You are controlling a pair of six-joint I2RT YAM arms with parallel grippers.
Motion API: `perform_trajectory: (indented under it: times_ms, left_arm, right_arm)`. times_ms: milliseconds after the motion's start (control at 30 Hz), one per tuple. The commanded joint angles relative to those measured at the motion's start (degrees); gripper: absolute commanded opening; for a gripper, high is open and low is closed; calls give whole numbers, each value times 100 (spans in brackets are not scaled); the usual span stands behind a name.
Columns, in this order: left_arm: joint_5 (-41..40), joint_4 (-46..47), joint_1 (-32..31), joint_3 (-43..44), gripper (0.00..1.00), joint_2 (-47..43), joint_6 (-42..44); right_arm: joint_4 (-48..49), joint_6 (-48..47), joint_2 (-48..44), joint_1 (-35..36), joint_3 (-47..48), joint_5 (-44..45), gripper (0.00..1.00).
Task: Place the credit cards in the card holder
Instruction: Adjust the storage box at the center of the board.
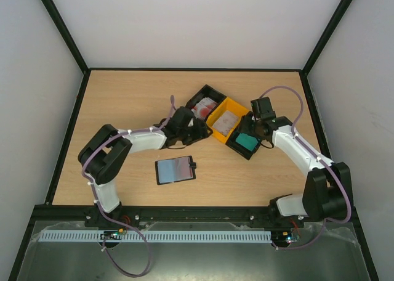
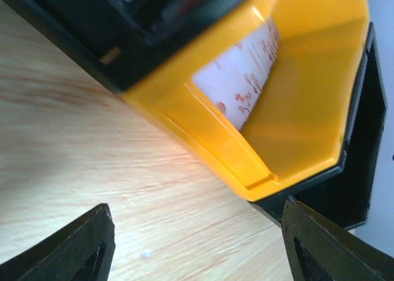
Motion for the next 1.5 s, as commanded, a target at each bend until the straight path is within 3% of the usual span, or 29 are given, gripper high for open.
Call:
perform_trajectory:
  times_ms: [0,333,567,767,900,1100,1233,1467]
  left_arm:
    - [-602,229,-288,107,76,48,-948]
    - [-801,397,-465,522,78,864,-1349]
    - [-1016,262,-506,673,80,1072,-1368]
    - [-1319,-736,-570,1270,79,1459,-1208]
    - [-1452,-960,-570,1278,70,1510,-1160]
    - [-1252,-817,-570,1020,46,1469,-982]
    - [-1079,-576,-570,654,40,1280,-829]
    - [-698,-232,-570,313,40,1096,-561]
  right_arm:
    - [202,171,-220,39,-171,91,65]
    - [140,-290,-70,305,199,-266,63]
    - [83,-764,776,629,958,-482,56]
    - [-405,-1628,1749,632,1668,-453,52]
    - [-696,-2164,2146,634,2060,-455,52]
    - [-1250,-2677,2845,632,2693,-463,45]
    - [-1378,-2682,3073,632,2789,-423,44]
    - [-1347,-2664,3035,658,2575,-514,46]
